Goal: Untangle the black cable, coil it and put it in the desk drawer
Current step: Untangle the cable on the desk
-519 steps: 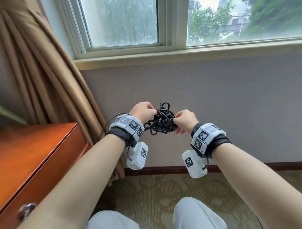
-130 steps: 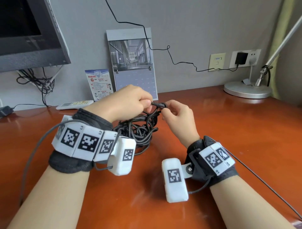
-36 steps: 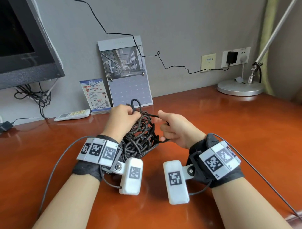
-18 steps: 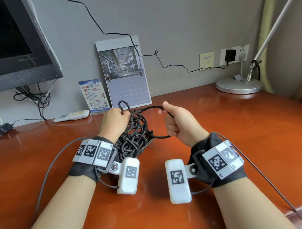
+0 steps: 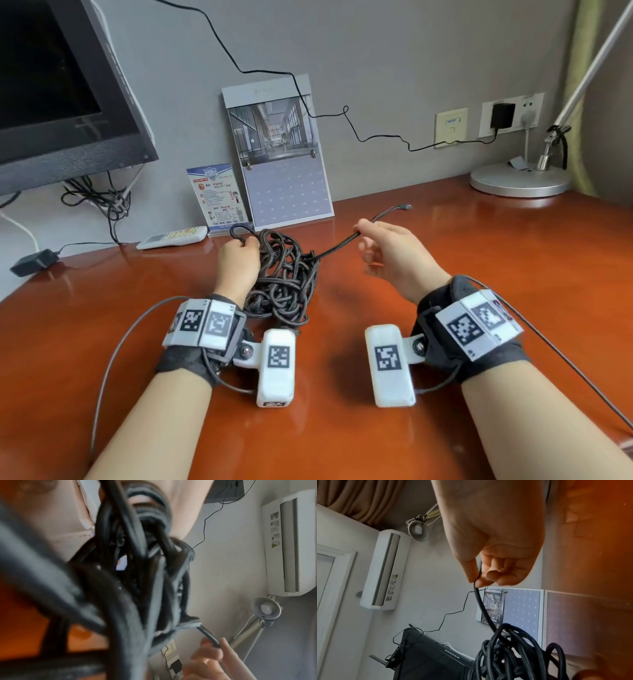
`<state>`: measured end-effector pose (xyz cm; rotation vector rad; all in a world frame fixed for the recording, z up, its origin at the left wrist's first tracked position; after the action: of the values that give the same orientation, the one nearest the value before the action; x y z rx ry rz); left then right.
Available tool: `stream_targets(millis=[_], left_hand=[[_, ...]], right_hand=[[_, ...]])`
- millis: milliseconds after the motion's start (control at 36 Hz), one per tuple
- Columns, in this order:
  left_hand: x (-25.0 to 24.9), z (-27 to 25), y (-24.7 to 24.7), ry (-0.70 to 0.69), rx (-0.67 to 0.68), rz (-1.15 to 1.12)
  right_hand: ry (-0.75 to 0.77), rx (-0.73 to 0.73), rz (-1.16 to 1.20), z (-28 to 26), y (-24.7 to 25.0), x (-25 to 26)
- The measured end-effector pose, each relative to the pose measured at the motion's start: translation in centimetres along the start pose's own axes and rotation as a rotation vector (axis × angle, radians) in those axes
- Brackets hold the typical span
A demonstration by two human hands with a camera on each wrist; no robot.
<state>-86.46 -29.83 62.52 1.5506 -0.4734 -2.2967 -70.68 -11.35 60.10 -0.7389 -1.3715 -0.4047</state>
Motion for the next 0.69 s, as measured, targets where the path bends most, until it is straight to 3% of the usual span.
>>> stream_targets(millis=[194,278,361,444,583,639,694], left_hand=[[1.9,-1.4,-1.9,0.289,0.102,-0.439],[1.0,-2.4,-2.6,0.319,0.135,-0.588],[-0.9,-3.1,-2.5,0.238,0.135,-0.692],[-3.4,-3.4,-2.0,0.069,0.181,-0.804],[-8.2,-6.5,-3.0,-0.16,0.6,-0.864],[-8.4,-6.5,-2.7,-0.22,0.572,-0.758],[-7.8,-5.3,-1.7,-0.265,0.399,-0.625]], right_hand=[[0.097,0.067,-0.054,-0.9,-1.5,1.0],[0.153,0.086,-0.189,-1.1,-2.0,0.8],[0.215,0.085,-0.268,-1.4,-2.5,0.8],[0.214,-0.031,-0.172,-0.8,-1.4,1.0],[0.018,-0.111,0.008,0.5,0.4,-1.4],[-0.055,-0.112,0.104,0.9,0.8,-2.4],[-0.102,-0.127,0.18,1.2,1.0,-3.2]])
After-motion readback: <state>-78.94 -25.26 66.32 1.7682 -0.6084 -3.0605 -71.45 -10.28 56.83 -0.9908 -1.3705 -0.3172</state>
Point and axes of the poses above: each hand's wrist, its own z-axis towards the middle knuckle, its own y-axis out of the back of the hand, x = y × z, the point moved 10 cm from there along z, towards the middle knuckle, and after that the axes turned 9 degrees about -x, right-handed, at the moved point
